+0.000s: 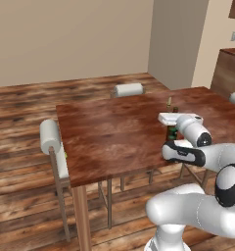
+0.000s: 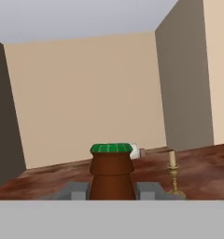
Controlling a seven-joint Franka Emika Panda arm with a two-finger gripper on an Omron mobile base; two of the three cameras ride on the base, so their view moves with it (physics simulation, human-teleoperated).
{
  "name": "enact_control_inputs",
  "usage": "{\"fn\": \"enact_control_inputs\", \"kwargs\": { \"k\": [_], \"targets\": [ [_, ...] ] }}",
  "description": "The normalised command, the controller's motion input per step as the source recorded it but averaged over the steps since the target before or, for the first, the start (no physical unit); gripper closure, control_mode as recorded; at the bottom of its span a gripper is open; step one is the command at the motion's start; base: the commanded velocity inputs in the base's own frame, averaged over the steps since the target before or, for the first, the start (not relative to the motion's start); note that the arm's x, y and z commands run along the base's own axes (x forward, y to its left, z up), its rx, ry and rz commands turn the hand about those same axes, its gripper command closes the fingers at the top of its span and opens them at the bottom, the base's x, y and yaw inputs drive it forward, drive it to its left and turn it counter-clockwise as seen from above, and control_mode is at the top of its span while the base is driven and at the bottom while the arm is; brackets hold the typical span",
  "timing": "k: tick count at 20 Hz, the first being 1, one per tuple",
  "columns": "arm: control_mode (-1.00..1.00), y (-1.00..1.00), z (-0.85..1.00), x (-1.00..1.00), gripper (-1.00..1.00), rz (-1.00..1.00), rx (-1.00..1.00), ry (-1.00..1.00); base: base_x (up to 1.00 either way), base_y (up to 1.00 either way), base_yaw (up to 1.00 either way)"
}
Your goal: Open the cabinet directly in front. Then move the beer and the cup to the dining counter with the candle on it.
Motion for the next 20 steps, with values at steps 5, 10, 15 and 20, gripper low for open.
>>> {"fn": "enact_control_inputs", "kwargs": {
  "k": [5,10,15,20],
  "targets": [
    [-1.00,0.00,-0.35,0.00,1.00,0.00,0.00,-0.20,0.00,0.00,0.00],
    [-1.00,0.00,-0.51,0.00,1.00,0.00,0.00,-0.21,0.00,0.00,0.00],
    [-1.00,0.00,-0.13,0.02,1.00,0.00,0.00,-0.07,0.00,0.00,0.00],
    [-1.00,0.00,-0.11,0.06,1.00,0.00,0.00,-0.08,0.00,0.00,0.00]
  ]
}}
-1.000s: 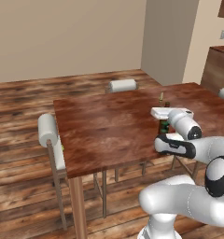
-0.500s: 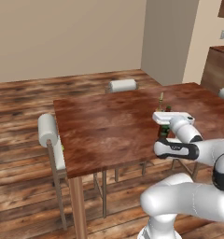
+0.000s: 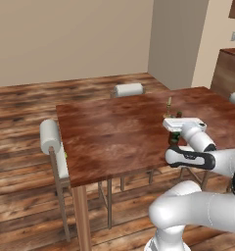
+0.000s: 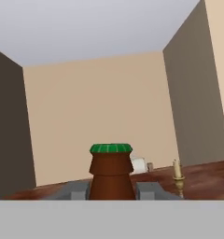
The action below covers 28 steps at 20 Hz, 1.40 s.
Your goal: Open the cabinet directly in front. Then move the beer and the cup to the dining counter with the candle on it.
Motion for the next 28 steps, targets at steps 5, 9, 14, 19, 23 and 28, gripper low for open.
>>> {"fn": "enact_control_inputs", "kwargs": {
  "k": [5,9,14,19,23,28],
  "targets": [
    [-1.00,0.00,-0.21,0.14,1.00,0.00,0.00,-0.15,0.00,0.00,0.00],
    [-1.00,0.00,-0.27,0.19,1.00,0.00,0.00,-0.16,0.00,0.00,0.00],
    [-1.00,0.00,-0.30,0.10,1.00,0.00,0.00,-0.16,0.00,0.00,0.00],
    [-1.00,0.00,-0.35,0.11,1.00,0.00,0.00,-0.11,0.00,0.00,0.00],
    [-1.00,0.00,-0.31,0.19,1.00,0.00,0.00,-0.10,0.00,0.00,0.00],
    [-1.00,0.00,-0.18,0.20,1.00,0.00,0.00,-0.06,0.00,0.00,0.00]
  ]
}}
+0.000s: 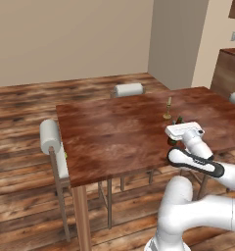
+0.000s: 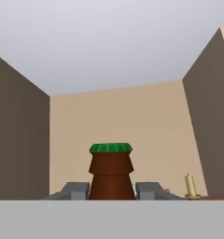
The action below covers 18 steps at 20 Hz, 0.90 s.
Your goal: Open the cabinet directly in front. Then move the beer and the cup to the dining counter with the candle on it.
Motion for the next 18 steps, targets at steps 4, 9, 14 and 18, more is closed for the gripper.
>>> {"fn": "enact_control_inputs", "kwargs": {
  "k": [4,9,14,18],
  "targets": [
    [-1.00,0.00,-0.10,0.25,1.00,0.00,0.00,-0.03,0.00,0.00,0.00],
    [-1.00,0.00,-0.09,0.25,1.00,0.00,0.00,-0.01,0.00,0.00,0.00],
    [-1.00,0.00,-0.14,0.26,1.00,0.00,0.00,-0.01,0.00,0.00,0.00],
    [-1.00,0.00,-0.17,0.22,1.00,0.00,0.00,-0.01,0.00,0.00,0.00]
  ]
}}
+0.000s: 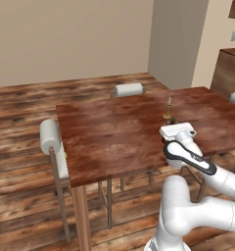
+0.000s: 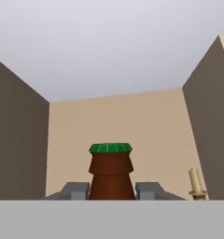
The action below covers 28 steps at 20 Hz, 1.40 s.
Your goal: Open the cabinet directly in front. Then move the beer and the cup to the dining counter with the candle on it.
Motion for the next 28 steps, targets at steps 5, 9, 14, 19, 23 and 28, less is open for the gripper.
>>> {"fn": "enact_control_inputs", "kwargs": {
  "k": [5,9,14,19,23,28],
  "targets": [
    [-1.00,0.00,-0.14,0.18,1.00,0.00,0.00,0.00,0.00,0.00,0.00],
    [-1.00,0.00,-0.19,0.14,1.00,0.00,0.00,-0.01,0.00,0.00,0.00],
    [-1.00,0.02,-0.25,0.13,1.00,0.04,-0.05,0.00,0.00,0.00,0.00],
    [-1.00,0.05,-0.28,0.09,1.00,0.04,-0.07,0.00,0.00,0.00,0.00],
    [-1.00,0.00,-0.08,0.00,1.00,0.02,-0.02,0.00,0.00,0.00,0.00],
    [-1.00,0.00,0.00,0.00,1.00,0.00,0.00,0.00,0.00,0.00,0.00]
  ]
}}
